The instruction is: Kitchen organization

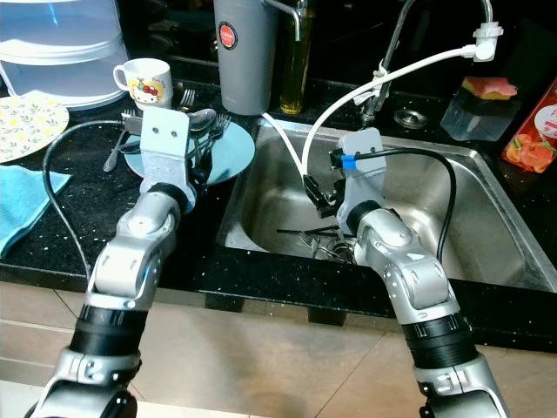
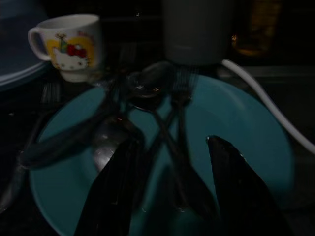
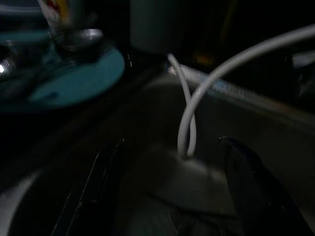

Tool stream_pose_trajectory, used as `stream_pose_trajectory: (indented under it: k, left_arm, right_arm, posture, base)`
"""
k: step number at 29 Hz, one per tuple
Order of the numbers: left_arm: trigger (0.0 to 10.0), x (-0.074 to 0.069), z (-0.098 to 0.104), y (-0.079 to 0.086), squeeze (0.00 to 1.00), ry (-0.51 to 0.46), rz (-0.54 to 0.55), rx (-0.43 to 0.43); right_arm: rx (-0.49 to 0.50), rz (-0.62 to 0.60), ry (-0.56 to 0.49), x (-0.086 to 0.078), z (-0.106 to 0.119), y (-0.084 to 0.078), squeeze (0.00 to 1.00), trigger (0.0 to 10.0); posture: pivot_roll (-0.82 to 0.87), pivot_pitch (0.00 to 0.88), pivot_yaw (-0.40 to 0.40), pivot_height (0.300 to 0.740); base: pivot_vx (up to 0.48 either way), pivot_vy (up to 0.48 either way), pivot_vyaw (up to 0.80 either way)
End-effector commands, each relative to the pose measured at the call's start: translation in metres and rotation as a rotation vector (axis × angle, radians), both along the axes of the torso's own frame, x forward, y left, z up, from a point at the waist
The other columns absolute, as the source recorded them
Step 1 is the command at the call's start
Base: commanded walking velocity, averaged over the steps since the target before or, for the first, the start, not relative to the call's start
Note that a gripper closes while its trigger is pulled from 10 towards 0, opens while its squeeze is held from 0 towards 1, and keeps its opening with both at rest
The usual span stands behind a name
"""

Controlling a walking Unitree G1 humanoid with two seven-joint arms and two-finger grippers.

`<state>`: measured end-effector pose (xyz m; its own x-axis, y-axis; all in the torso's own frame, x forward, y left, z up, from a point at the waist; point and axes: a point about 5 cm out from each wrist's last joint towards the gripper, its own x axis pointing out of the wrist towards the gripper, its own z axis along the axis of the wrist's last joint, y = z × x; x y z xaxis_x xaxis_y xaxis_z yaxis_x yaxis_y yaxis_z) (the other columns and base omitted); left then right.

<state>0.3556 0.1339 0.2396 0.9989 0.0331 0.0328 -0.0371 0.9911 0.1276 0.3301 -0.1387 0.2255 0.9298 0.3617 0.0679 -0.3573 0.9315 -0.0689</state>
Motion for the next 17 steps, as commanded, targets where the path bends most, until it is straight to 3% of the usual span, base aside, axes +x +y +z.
stream_pose_trajectory:
  k: [1, 5, 8, 11, 17]
  left_arm:
    - [10.0, 0.007, 0.007, 0.006, 0.00, 0.043, 0.037, -0.007]
    - [10.0, 0.018, 0.014, 0.010, 0.00, 0.085, 0.033, 0.009]
    - [10.0, 0.028, 0.011, 0.008, 0.00, 0.169, 0.012, -0.047]
    - [10.0, 0.036, 0.006, 0.009, 0.00, 0.216, 0.043, -0.051]
    - [10.0, 0.040, -0.003, 0.009, 0.00, 0.272, 0.067, -0.060]
  right_arm:
    - [0.049, 0.023, -0.069, -0.004, 0.017, 0.001, 0.00, 10.0]
    - [0.081, 0.046, -0.103, -0.004, 0.027, 0.009, 0.00, 10.0]
    - [0.089, 0.053, -0.108, -0.004, 0.028, 0.013, 0.00, 10.0]
    - [0.101, 0.071, -0.110, -0.005, 0.028, 0.021, 0.00, 10.0]
    - [0.112, 0.102, -0.107, -0.008, 0.027, 0.030, 0.00, 10.0]
  posture:
    - [0.21, 0.033, -0.080, 0.740]
    - [0.20, 0.030, -0.080, 0.740]
    - [0.21, 0.030, -0.082, 0.740]
    - [0.21, 0.031, -0.078, 0.740]
    - [0.21, 0.036, -0.071, 0.740]
  base:
    - [0.000, 0.000, 0.00]
    - [0.000, 0.000, 0.00]
    - [0.000, 0.000, 0.00]
    - [0.000, 0.000, 0.00]
    - [0.000, 0.000, 0.00]
